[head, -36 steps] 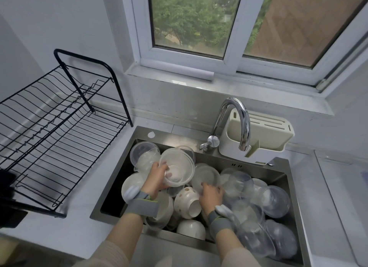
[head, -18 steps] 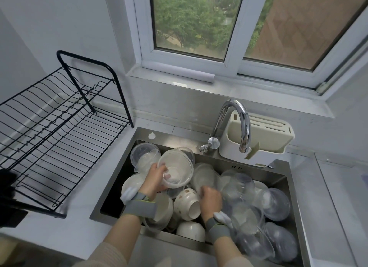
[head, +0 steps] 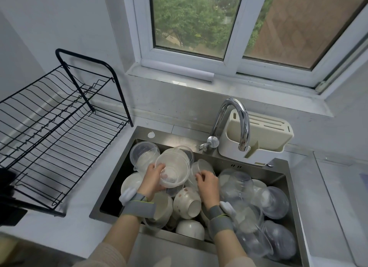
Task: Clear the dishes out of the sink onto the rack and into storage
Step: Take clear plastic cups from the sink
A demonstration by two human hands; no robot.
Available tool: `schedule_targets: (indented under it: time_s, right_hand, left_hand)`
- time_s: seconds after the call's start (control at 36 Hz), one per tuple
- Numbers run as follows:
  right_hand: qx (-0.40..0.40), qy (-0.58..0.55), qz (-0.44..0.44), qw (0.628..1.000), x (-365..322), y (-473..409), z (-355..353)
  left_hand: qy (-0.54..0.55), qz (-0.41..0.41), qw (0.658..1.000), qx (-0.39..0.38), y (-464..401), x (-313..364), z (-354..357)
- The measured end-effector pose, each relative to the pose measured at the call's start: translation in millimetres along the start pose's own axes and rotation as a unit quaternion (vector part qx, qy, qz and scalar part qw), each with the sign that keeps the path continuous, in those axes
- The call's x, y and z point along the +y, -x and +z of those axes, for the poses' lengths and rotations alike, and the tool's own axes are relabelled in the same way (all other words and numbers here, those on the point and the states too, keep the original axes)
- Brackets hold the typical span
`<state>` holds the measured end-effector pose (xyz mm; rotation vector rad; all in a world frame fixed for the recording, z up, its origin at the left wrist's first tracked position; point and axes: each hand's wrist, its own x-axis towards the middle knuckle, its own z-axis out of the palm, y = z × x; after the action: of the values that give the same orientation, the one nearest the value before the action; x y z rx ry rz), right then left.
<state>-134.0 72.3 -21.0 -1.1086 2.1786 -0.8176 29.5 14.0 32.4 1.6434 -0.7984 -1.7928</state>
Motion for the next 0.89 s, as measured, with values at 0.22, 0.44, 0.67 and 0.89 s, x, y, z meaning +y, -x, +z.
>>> schedule_targets:
  time_s: [0.22, 0.44, 0.67, 0.89]
  right_hand:
    - [0.077, 0.007, -0.12, 0.99, -29, 7, -7]
    - [0.09, 0.0, -0.241, 0.966, -63, 13, -8]
    - [0.143, 0.041, -0.293, 0.944, -82, 23, -11]
    - [0.066, 0.058, -0.366, 0.927, -94, 29, -7]
  left_hand:
    - [-0.038, 0.022, 0.999, 0.007, -7, -6, -7]
    - [-0.017, 0.071, 0.995, 0.063, -14, -8, -9]
    - [0.025, 0.082, 0.993, 0.086, -21, -6, -14]
    - [-0.025, 0.141, 0.983, 0.116, -22, -5, -12]
